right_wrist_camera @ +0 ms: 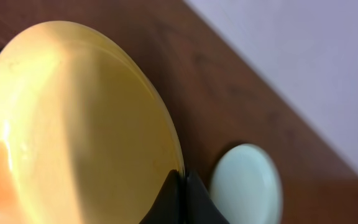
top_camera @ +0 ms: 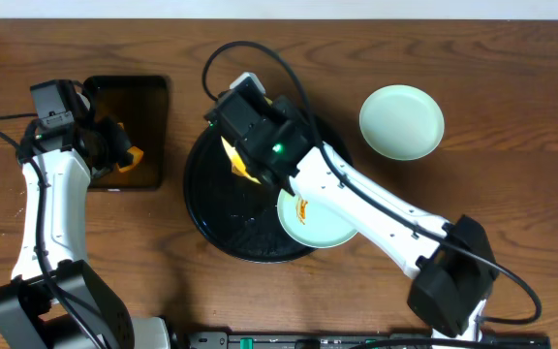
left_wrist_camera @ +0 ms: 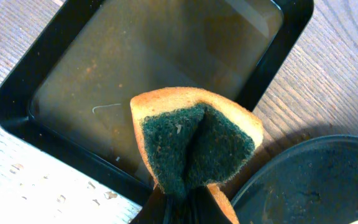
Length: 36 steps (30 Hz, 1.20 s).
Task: Clean dirty plates on tray and stack at the side
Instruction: 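Lift the yellow plate with the right gripper off the tray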
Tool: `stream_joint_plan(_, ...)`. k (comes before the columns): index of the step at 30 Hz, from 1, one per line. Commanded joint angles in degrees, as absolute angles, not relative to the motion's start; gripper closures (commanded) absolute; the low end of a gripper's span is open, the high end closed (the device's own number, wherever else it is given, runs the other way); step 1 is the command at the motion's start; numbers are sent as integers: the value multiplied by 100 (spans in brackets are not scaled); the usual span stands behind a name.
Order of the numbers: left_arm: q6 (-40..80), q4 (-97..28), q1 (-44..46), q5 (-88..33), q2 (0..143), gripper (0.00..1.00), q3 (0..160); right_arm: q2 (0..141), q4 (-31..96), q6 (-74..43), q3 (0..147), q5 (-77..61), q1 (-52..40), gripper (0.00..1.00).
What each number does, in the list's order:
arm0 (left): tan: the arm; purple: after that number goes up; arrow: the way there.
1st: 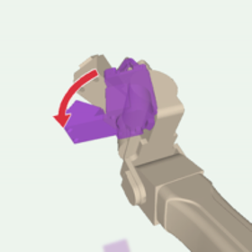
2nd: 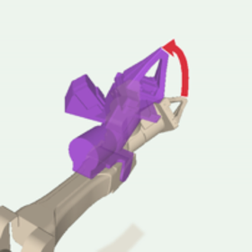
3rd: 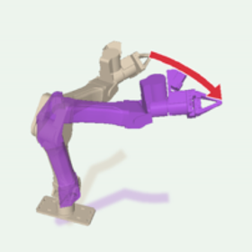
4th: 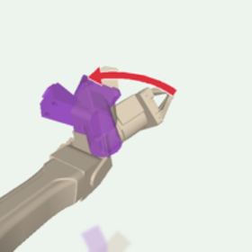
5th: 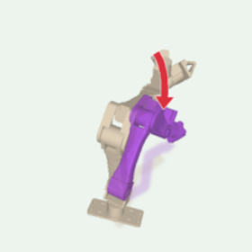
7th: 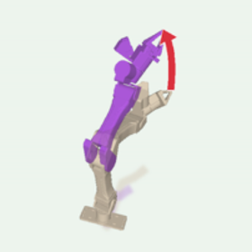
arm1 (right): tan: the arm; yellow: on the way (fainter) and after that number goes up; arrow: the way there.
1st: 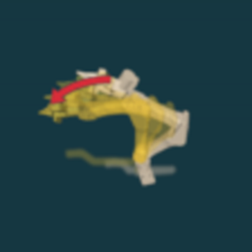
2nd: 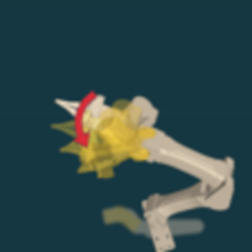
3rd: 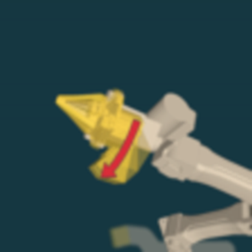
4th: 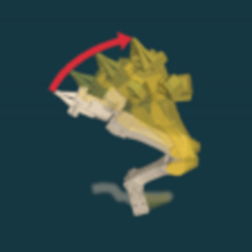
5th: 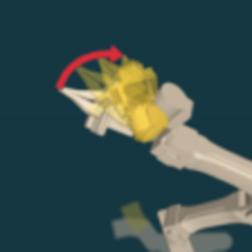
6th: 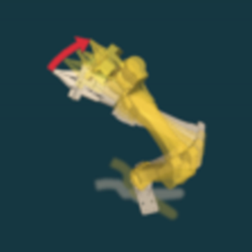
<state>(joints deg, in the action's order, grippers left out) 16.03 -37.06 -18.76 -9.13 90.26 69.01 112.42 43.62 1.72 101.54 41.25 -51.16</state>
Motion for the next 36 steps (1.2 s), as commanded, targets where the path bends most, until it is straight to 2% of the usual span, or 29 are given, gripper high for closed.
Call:
stream_joint_plan(1,1500,-3717,-1911,-982,9061,92,6845,11067,4237,945,10158,4882,-5269,99)
stream_joint_plan(8,1498,-3726,-1911,-982,9061,93,6845,11067,4016,2637,10158,5059,-5586,99)
stream_joint_plan(21,1457,-3789,-1911,-982,9061,92,6845,11067,2766,4727,10158,6132,-6060,99)
stream_joint_plan(25,1455,-3809,-1911,-982,9061,93,6845,11067,2421,4897,10158,6320,-6093,99)
stream_joint_plan(36,1452,-3811,-1911,-982,9061,93,6845,11067,2467,4694,10158,6320,-6086,99)
